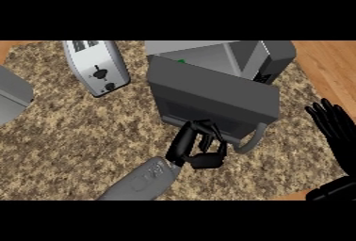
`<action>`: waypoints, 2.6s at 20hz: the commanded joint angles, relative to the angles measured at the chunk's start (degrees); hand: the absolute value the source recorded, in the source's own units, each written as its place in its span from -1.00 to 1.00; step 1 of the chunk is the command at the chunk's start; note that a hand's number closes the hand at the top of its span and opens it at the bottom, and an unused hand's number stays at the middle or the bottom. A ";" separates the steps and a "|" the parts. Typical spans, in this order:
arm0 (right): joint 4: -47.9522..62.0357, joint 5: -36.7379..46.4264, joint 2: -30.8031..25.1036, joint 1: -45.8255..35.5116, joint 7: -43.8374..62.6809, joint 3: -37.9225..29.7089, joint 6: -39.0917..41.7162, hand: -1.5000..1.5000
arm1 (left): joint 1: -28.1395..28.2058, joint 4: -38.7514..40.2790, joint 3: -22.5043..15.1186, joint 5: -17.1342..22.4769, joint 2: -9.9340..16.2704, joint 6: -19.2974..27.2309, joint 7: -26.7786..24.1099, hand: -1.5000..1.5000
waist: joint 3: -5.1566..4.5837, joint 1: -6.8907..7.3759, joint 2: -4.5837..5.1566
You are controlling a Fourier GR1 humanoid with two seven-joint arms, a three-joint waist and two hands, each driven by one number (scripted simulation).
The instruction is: Pick up the milk, place it into the microwave and close the microwave
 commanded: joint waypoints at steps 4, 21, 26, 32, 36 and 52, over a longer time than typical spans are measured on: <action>-3.44 -1.90 -3.41 -2.25 2.22 -1.04 2.08 -1.00 | -4.47 0.68 2.91 8.02 -0.35 9.09 -1.76 1.00 | -0.02 -1.45 0.42; -6.57 6.70 -13.92 -12.46 1.38 -9.56 -4.93 1.00 | -14.13 4.32 6.42 20.38 -0.36 17.43 -1.58 -1.00 | 0.08 -4.72 2.49; -6.43 7.91 -14.85 -13.45 1.25 -9.91 -5.43 1.00 | -14.41 5.53 6.93 23.36 -0.36 18.03 -2.99 -1.00 | 0.15 -4.82 2.99; -4.93 9.09 -15.40 -15.23 1.58 -9.56 -5.71 1.00 | -15.21 6.08 6.05 25.84 -0.36 18.06 -4.74 -1.00 | 0.21 -3.91 3.76; -4.45 9.55 -15.02 -15.95 0.69 -9.43 -6.04 1.00 | -15.12 6.34 5.28 27.05 -0.36 17.72 -6.51 -1.00 | 0.30 -4.40 4.07; 4.10 -5.92 -8.58 -17.36 4.96 -6.96 3.97 -1.00 | -16.93 7.76 4.20 31.10 -0.36 17.12 -9.70 -1.00 | 0.44 -3.65 4.81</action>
